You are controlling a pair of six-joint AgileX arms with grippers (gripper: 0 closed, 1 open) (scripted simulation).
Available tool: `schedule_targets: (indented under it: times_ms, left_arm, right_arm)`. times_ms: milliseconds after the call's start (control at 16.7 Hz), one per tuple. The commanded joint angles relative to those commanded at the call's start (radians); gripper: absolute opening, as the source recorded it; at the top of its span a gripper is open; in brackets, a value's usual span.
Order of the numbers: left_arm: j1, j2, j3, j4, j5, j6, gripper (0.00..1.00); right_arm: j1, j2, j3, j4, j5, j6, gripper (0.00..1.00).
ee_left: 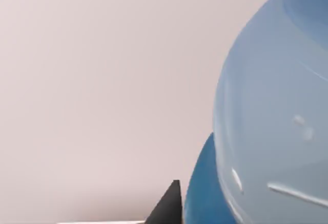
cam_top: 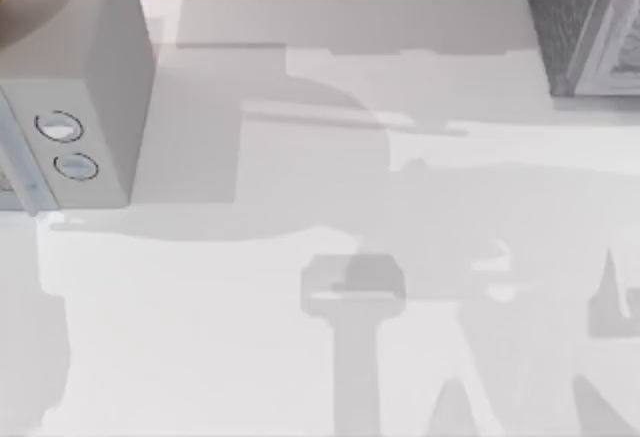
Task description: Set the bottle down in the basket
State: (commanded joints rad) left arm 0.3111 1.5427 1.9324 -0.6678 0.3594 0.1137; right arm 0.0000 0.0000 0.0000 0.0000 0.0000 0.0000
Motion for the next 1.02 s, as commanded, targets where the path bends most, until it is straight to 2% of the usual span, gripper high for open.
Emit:
schedule_targets:
  times_ms: [420, 1020]
  left_arm:
    - [0.007, 0.009, -0.007, 0.003, 0.008, 0.011, 0.00]
    - [-0.038, 0.083, -0.123, 0.206, -0.033, -0.003, 0.00]
  right_arm:
    - [0.000, 0.000, 0.000, 0.000, 0.000, 0.000, 1.00]
    - [0.000, 0.000, 0.000, 0.000, 0.000, 0.000, 1.00]
